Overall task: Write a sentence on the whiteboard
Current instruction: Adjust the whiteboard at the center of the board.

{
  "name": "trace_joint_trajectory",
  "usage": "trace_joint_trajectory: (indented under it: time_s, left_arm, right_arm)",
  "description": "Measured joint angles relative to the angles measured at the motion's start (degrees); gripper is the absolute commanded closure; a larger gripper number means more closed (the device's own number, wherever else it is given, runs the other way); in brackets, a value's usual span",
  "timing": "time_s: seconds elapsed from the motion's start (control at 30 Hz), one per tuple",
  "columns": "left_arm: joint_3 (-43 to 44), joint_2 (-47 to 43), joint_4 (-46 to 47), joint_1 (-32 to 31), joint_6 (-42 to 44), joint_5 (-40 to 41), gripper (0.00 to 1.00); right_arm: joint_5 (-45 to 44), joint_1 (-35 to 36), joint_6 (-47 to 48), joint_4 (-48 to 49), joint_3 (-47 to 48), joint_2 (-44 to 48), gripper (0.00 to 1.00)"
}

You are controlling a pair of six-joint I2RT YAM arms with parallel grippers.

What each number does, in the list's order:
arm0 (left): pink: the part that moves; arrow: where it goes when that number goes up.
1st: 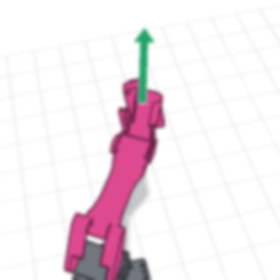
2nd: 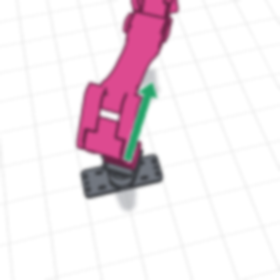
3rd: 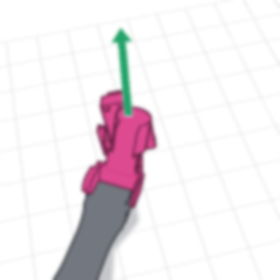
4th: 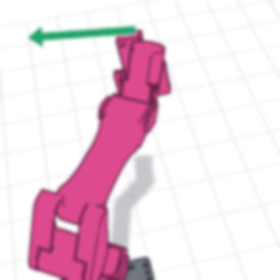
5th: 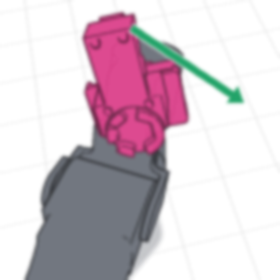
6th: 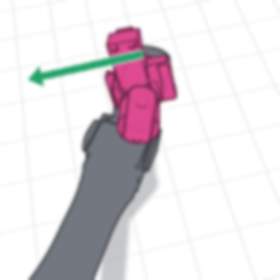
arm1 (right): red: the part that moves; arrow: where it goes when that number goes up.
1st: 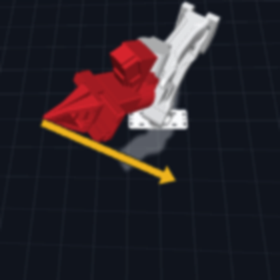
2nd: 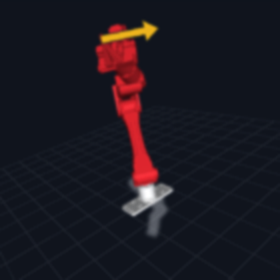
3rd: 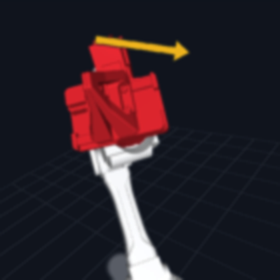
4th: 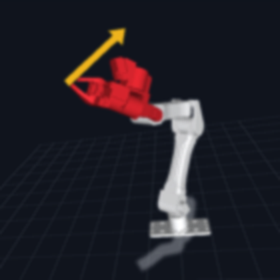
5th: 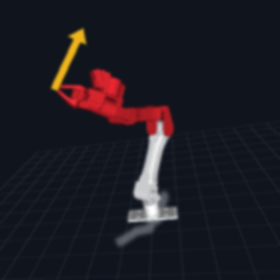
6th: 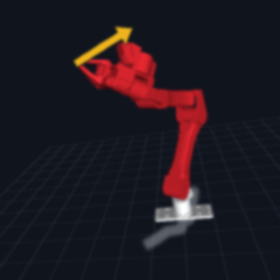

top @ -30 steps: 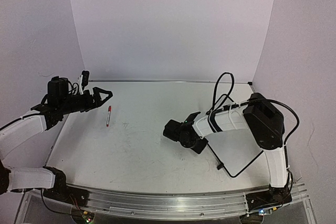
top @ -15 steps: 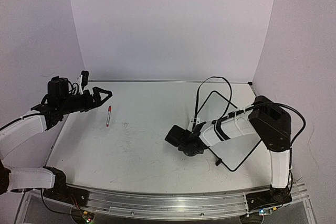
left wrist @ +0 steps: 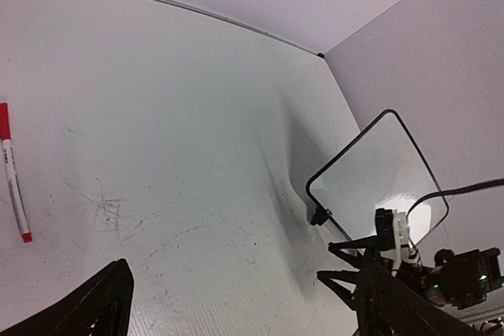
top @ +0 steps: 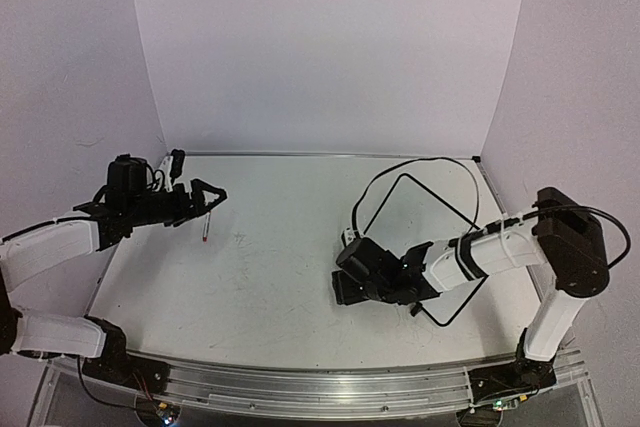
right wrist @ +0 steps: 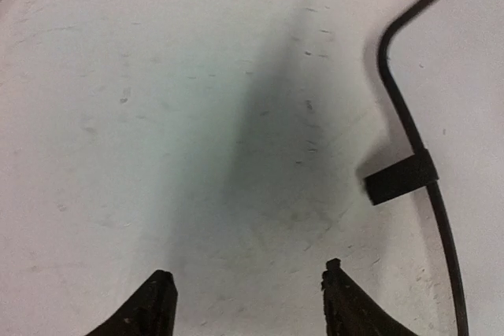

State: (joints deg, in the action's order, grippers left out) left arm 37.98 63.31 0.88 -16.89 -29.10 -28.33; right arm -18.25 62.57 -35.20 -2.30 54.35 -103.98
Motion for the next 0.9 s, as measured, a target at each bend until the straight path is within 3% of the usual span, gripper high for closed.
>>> trace_joint_trajectory:
  time_s: [0.17,0.37,0.6,0.9]
  left_arm:
    - [0.05,6.11,3.55,-7.41,-0.29,1.36,0.04]
    - [3.23,18.3,6.31,-18.22,2.44,5.49,0.08]
    - [10.06,32.0,14.34,-28.85,7.67,6.85,0.18]
    - [24.47,51.05,17.46,-38.31,14.62,10.2,0.26]
  right_arm:
    - [2.49,0.72,-0.91,-2.75,1.59,8.22,0.21]
    - [-2.69,-0.81,-0.23,-11.1,10.69,14.26,0.19]
    - [-7.34,-12.31,3.15,-17.0,15.43,20.93,0.1]
    - [-7.47,-22.4,10.62,-18.1,17.63,27.03,0.08]
